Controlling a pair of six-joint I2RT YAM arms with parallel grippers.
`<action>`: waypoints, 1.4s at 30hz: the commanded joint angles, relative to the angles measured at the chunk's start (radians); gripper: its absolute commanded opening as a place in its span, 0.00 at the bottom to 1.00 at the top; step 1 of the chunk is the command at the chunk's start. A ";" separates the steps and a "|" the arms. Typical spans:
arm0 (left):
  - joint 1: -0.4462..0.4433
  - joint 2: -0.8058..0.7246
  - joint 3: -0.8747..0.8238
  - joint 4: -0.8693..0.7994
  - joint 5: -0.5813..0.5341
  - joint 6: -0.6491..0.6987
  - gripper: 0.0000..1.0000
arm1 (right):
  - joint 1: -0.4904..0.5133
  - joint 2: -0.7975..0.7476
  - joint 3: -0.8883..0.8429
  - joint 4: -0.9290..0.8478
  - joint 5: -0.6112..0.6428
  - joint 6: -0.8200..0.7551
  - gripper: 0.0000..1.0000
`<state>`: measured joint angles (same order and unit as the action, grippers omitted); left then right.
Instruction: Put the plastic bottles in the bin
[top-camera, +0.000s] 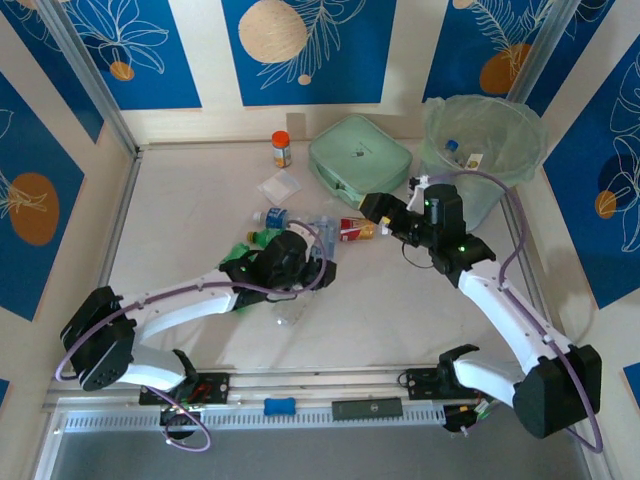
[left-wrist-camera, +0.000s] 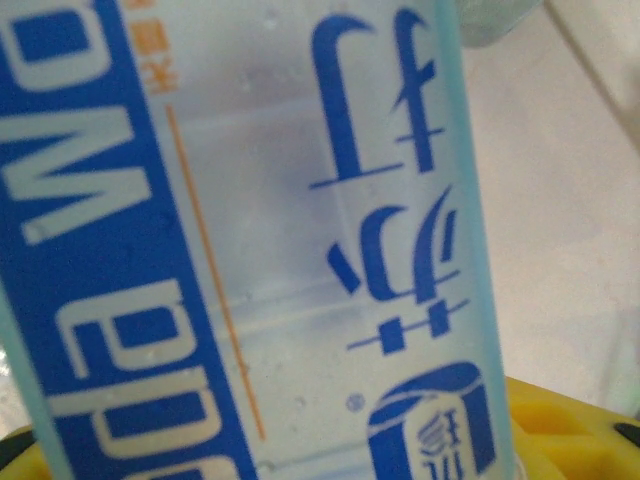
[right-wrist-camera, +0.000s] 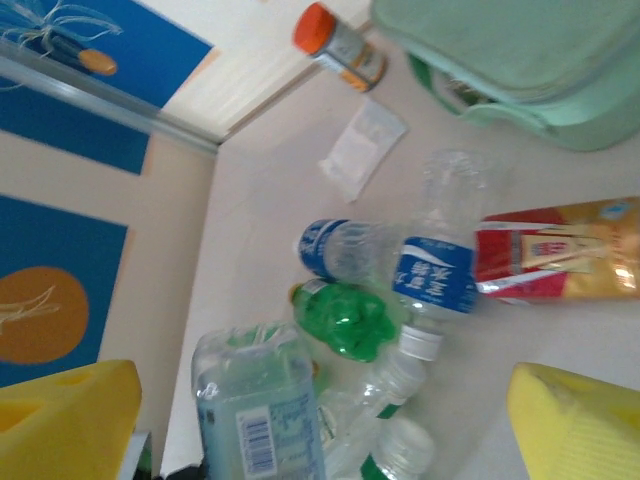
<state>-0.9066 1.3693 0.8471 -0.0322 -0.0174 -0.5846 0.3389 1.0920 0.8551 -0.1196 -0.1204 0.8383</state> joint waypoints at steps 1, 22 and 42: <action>0.054 -0.032 -0.033 0.184 0.146 -0.008 0.49 | 0.023 0.021 -0.015 0.140 -0.137 -0.018 0.91; 0.094 -0.028 -0.068 0.384 0.349 -0.024 0.47 | 0.170 0.203 0.065 0.199 -0.162 -0.100 0.82; 0.102 -0.113 -0.121 0.361 0.292 -0.020 0.89 | 0.177 0.235 0.101 0.143 -0.085 -0.105 0.52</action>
<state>-0.8135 1.3056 0.7425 0.3042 0.2863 -0.6174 0.5232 1.3411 0.9306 0.0559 -0.2459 0.7589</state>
